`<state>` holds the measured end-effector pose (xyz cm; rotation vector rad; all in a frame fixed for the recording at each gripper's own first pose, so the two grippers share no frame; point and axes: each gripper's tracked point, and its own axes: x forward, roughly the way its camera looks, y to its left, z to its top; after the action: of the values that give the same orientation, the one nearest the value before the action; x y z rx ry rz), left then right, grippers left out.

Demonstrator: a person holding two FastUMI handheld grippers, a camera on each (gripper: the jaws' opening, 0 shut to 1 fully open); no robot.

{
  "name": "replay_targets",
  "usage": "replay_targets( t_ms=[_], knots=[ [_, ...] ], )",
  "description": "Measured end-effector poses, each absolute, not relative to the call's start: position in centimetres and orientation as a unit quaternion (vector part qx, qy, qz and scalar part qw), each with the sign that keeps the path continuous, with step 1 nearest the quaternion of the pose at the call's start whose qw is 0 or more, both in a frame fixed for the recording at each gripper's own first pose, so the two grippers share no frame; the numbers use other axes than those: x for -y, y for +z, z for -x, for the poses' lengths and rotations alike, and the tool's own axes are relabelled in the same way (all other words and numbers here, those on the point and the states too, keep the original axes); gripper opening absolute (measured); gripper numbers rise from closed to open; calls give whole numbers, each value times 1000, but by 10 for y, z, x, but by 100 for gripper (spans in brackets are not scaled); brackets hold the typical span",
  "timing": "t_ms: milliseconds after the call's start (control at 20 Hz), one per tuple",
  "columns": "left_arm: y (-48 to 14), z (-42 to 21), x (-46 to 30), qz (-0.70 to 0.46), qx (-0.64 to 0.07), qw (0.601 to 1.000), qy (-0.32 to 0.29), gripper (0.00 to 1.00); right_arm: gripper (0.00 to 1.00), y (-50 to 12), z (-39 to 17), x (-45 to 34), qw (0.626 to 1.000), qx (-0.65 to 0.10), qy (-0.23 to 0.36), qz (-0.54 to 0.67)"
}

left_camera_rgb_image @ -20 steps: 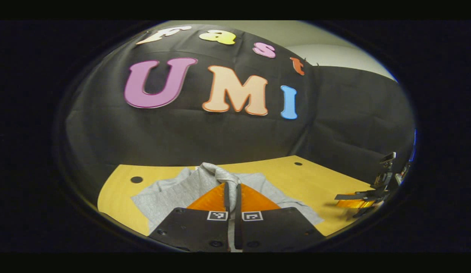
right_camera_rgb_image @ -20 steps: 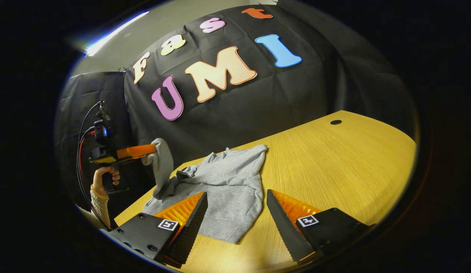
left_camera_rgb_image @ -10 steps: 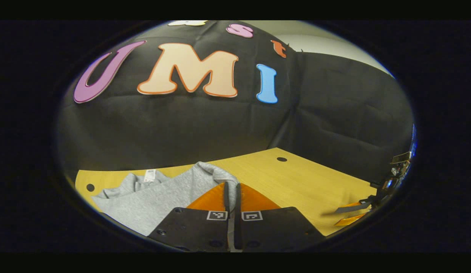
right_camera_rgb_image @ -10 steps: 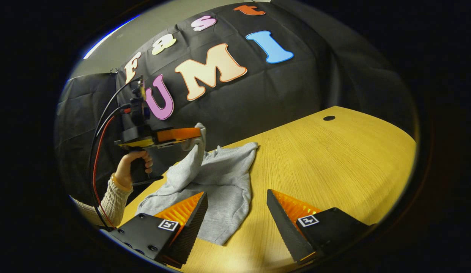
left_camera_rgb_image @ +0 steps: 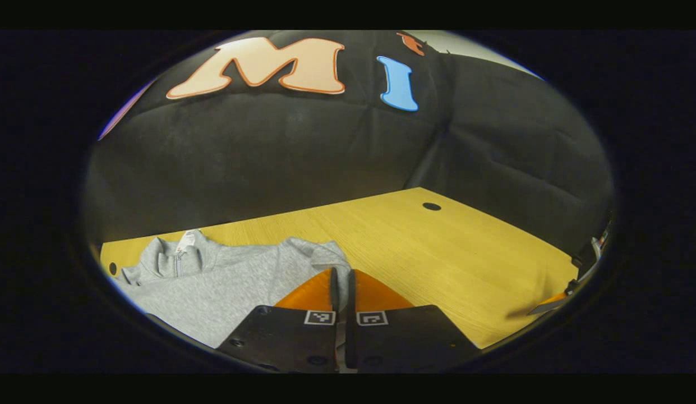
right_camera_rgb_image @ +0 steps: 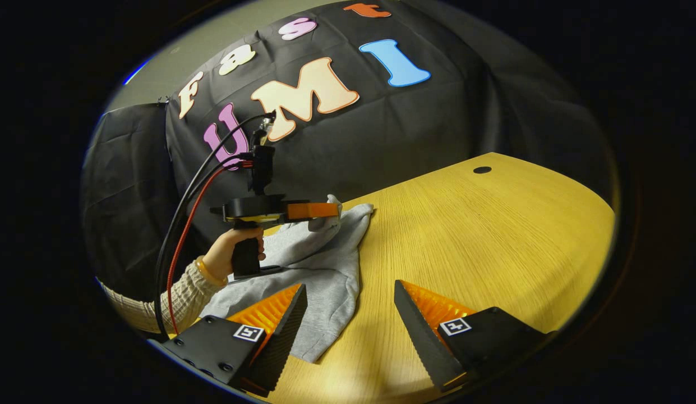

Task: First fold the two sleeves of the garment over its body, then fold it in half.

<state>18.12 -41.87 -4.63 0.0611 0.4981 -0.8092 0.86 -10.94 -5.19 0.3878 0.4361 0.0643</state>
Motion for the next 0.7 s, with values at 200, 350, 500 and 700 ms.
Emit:
replay_targets(
  t_ms=[200, 350, 500, 700],
  knots=[
    [-46, -175, 424, -11, -245, 881, -404, 8, 97, -49, -9, 108, 958, -213, 34, -187],
    [-25, -178, 421, -8, -228, 888, -400, 69, 97, -46, -9, 102, 959, -212, 38, -183],
    [6, -178, 396, -18, -190, 901, -390, 92, 97, -41, -8, 91, 961, -209, 46, -177],
    [44, -165, 341, -29, -154, 912, -380, 94, 98, -39, -7, 72, 961, -214, 62, -163]
  ],
)
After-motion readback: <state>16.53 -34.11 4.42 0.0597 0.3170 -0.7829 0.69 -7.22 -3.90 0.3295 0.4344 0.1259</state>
